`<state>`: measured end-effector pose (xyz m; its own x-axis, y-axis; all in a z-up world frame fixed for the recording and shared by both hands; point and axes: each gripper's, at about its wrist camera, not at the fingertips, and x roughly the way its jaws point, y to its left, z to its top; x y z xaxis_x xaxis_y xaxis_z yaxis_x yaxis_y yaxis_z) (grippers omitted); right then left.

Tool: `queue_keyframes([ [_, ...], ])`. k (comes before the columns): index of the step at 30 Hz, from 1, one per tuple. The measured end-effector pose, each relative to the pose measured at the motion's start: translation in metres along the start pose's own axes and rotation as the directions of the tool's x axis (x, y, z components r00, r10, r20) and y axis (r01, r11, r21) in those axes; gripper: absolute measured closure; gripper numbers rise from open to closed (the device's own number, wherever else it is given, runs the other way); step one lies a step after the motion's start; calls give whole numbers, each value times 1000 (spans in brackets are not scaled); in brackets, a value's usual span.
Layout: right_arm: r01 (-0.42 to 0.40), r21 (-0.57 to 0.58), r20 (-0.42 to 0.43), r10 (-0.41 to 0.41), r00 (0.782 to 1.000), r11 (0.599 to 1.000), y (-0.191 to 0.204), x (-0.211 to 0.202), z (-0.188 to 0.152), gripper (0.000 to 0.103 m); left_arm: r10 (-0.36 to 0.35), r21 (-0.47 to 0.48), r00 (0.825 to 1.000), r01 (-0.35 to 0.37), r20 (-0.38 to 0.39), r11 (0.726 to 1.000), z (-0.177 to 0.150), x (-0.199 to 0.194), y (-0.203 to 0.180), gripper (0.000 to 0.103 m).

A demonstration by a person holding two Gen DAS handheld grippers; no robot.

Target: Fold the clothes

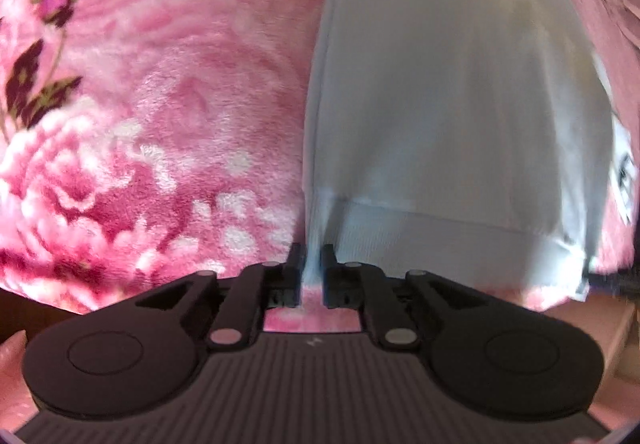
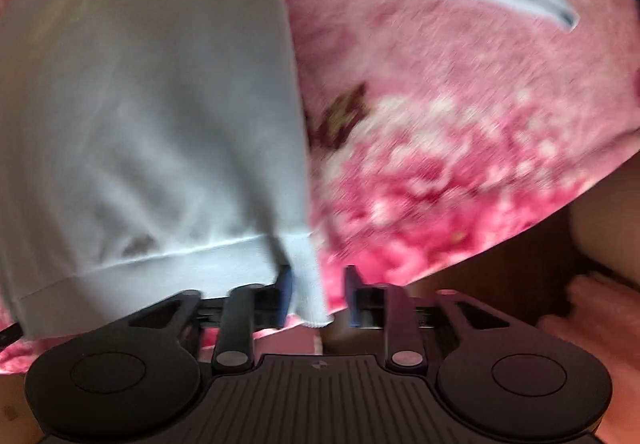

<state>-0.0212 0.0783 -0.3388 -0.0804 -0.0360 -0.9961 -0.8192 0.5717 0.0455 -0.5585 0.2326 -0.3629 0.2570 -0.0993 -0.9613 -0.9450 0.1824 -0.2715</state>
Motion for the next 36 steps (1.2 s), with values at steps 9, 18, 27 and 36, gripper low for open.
queue_keyframes([
  [9,-38,135,252,2,968,990,45,-54,88,61,9,-186,975,34,224,982,106,-74,77,84],
  [18,-36,15,309,30,951,999,125,-55,167,60,39,-471,903,185,427,863,252,-83,120,78],
  [27,13,17,278,-17,960,1000,162,-43,216,60,58,-644,856,339,513,686,290,-59,161,78],
  [36,15,-37,199,-7,980,999,194,-13,220,60,112,-625,843,295,527,722,332,-39,169,87],
])
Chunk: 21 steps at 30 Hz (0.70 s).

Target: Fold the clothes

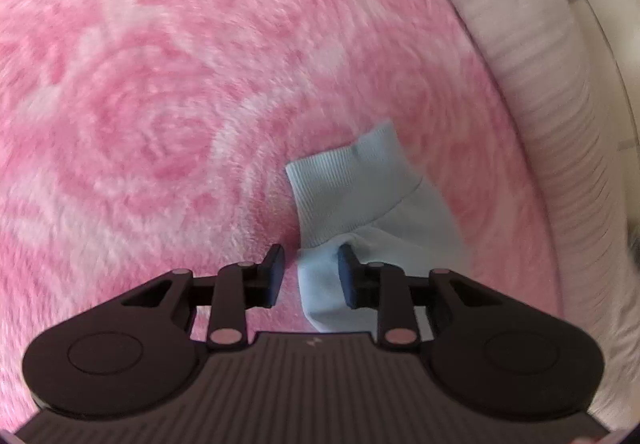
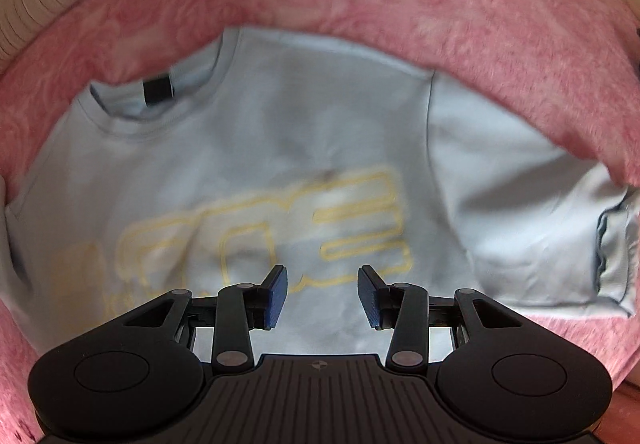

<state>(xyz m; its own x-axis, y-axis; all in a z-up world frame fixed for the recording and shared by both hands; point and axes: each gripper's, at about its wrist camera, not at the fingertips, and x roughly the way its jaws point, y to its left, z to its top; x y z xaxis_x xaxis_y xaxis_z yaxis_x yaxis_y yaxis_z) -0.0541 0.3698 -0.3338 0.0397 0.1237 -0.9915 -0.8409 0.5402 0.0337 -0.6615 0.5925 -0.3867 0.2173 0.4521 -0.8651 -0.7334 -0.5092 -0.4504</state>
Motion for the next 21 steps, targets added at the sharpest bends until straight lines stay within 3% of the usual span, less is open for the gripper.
queue_keyframes([
  [3,4,-5,-27,-4,1000,1000,5,7,-7,60,-7,98,999,3,47,995,-2,-11,-7,95],
  [7,12,-16,-31,-13,999,1000,9,7,-15,60,-22,224,994,-4,110,974,-4,-28,-15,97],
  [9,16,-5,-33,-16,999,1000,9,7,-18,60,-7,252,987,-33,159,967,-5,-56,-1,97],
  [14,-6,15,-41,6,999,1000,8,5,-32,60,118,239,962,-178,244,955,-15,-126,76,97],
  [18,-13,34,-47,14,999,999,7,2,-49,60,237,169,958,-263,160,950,-46,-141,149,95],
  [21,-1,43,-36,3,999,999,3,-4,-63,60,285,192,951,-303,118,933,-80,-130,171,94],
])
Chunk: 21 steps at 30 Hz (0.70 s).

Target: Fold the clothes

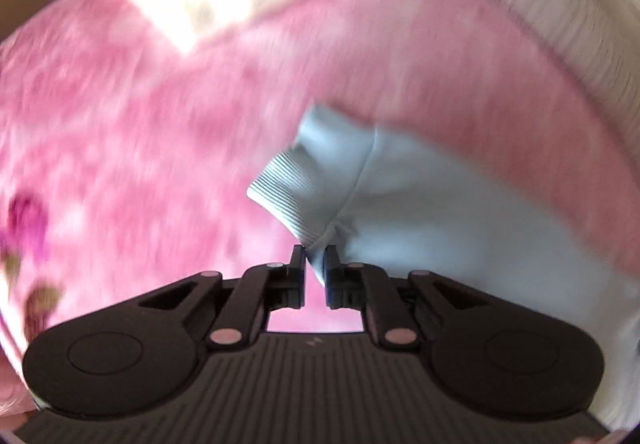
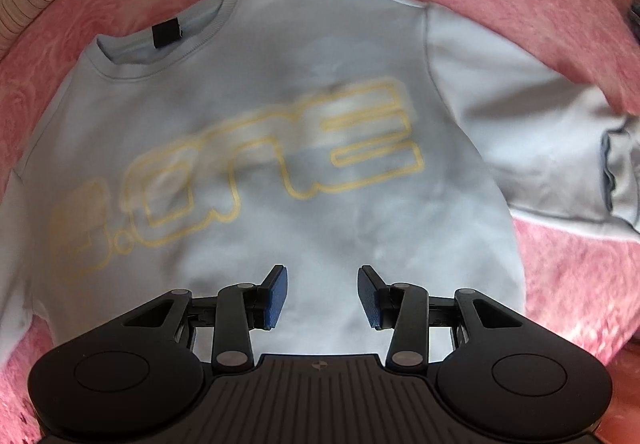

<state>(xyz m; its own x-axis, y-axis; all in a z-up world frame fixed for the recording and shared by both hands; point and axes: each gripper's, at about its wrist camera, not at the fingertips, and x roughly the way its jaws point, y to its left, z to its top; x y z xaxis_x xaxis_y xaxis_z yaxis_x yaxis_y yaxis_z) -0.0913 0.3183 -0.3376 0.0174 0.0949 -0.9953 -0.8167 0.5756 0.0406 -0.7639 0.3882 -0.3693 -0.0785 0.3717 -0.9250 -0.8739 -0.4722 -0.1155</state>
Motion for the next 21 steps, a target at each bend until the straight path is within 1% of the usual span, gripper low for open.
queue_keyframes([
  [2,-5,12,15,5,1000,1000,-8,-8,-11,60,13,2,1000,-13,16,1000,-14,-1,-1,94],
  [5,-16,57,53,13,998,998,-29,-24,-29,60,38,21,999,-38,19,999,-16,-9,-4,92],
  [7,-35,121,85,24,996,992,-53,-36,-43,60,72,28,997,-72,17,997,-14,-20,-1,92],
  [10,-70,249,129,39,991,966,-98,-49,-59,60,99,20,995,-99,18,995,-17,-44,3,91],
  [14,-104,434,162,36,986,895,-179,-53,-76,60,24,90,999,-27,43,996,-40,-82,-20,91],
  [15,-115,466,176,36,984,877,-197,-53,-78,60,2,98,999,-7,46,995,-48,-89,-30,91],
  [18,-143,531,229,21,973,835,-257,-49,-77,60,-87,87,995,84,38,993,-79,-110,-67,91],
  [21,-151,542,267,1,964,827,-309,-41,-70,60,-153,80,988,150,24,985,-113,-127,-105,91],
])
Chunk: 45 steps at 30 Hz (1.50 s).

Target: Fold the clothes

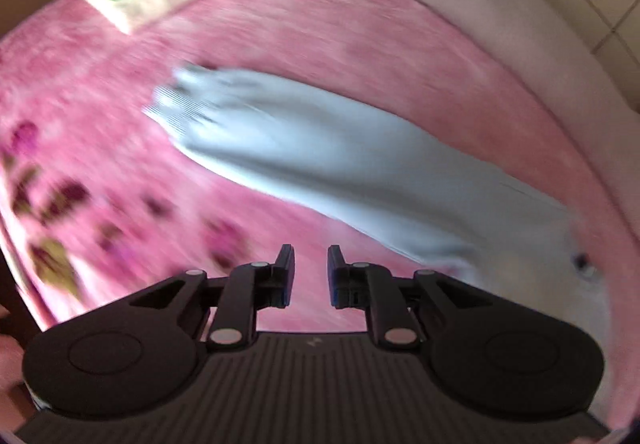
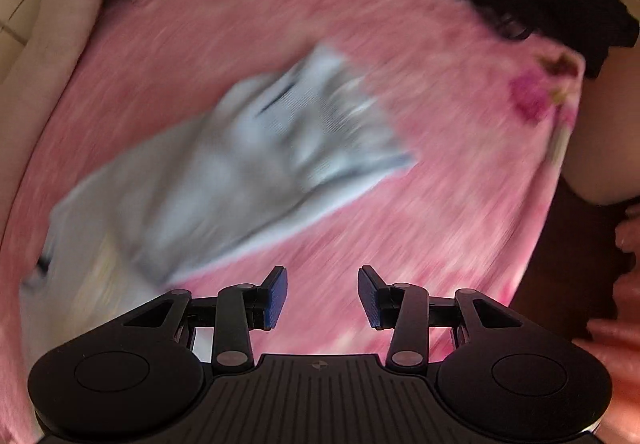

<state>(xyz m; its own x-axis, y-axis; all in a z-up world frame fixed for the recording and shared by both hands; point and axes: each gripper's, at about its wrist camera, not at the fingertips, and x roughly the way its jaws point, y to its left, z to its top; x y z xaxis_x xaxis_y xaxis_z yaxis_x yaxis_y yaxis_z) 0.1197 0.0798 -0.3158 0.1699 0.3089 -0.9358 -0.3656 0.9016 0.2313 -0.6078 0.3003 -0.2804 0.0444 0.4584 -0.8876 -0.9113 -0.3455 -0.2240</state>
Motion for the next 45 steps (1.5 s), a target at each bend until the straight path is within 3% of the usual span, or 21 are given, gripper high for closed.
queue_keyframes([
  [2,26,-103,46,-21,999,994,-13,5,18,60,-18,14,1000,18,-16,1000,-16,-2,-20,91],
  [4,85,-298,108,-54,993,951,-9,9,25,60,-36,27,999,37,-32,999,-31,-4,-39,91],
  [6,151,-528,177,-66,982,835,4,14,20,60,-53,40,997,55,-49,998,-47,-6,-59,91],
  [9,150,-748,187,-11,982,646,24,27,4,60,-77,59,994,82,-72,995,-69,-9,-86,91],
  [11,155,-817,188,3,982,555,35,40,-3,60,-75,61,994,79,-75,995,-72,-11,-88,91],
  [16,222,-896,225,-39,974,385,44,77,-17,61,-63,57,995,68,-78,996,-76,-13,-84,91],
  [17,217,-896,225,-26,974,387,41,77,-16,73,-61,56,995,65,-79,996,-76,-14,-84,91],
  [19,178,-859,197,-10,980,480,33,67,0,88,-56,55,995,61,-80,997,-78,-15,-82,91],
  [22,76,-679,207,91,974,731,1,29,44,93,-49,52,995,54,-82,997,-80,-16,-80,91],
  [24,-22,-431,236,137,962,902,-39,8,74,93,-45,51,996,49,-83,998,-81,-17,-78,91],
  [26,-57,-120,216,83,973,991,-87,7,97,91,-40,49,996,44,-84,998,-82,-18,-77,91],
  [29,-50,245,92,29,995,968,-148,21,104,70,-34,47,996,38,-87,998,-85,-20,-74,91],
  [30,-104,300,103,76,992,948,-159,19,98,64,-36,46,995,40,-92,998,-88,-19,-73,91],
  [32,-179,327,132,142,981,928,-164,14,86,46,-34,47,995,39,-99,998,-92,-19,-72,91],
  [37,-222,342,137,185,973,913,-148,32,84,43,-35,55,994,41,-108,998,-98,-16,-69,91],
  [38,-217,343,136,181,974,914,-143,38,84,44,-34,59,993,41,-109,997,-98,-15,-68,91],
  [39,-213,328,148,172,974,921,-137,41,84,57,-33,64,993,40,-110,997,-98,-14,-67,91],
  [40,-188,285,150,150,977,940,-129,42,85,100,-32,68,993,40,-111,997,-99,-13,-66,91],
  [41,-164,242,153,129,980,956,-121,43,85,100,-35,70,993,43,-112,997,-99,-12,-64,91],
  [43,-161,130,258,124,958,978,-111,28,85,100,-44,77,993,52,-112,996,-100,-11,-59,91],
  [45,-165,128,338,114,934,978,-115,16,86,100,-49,89,992,60,-119,994,-102,-7,-53,91],
])
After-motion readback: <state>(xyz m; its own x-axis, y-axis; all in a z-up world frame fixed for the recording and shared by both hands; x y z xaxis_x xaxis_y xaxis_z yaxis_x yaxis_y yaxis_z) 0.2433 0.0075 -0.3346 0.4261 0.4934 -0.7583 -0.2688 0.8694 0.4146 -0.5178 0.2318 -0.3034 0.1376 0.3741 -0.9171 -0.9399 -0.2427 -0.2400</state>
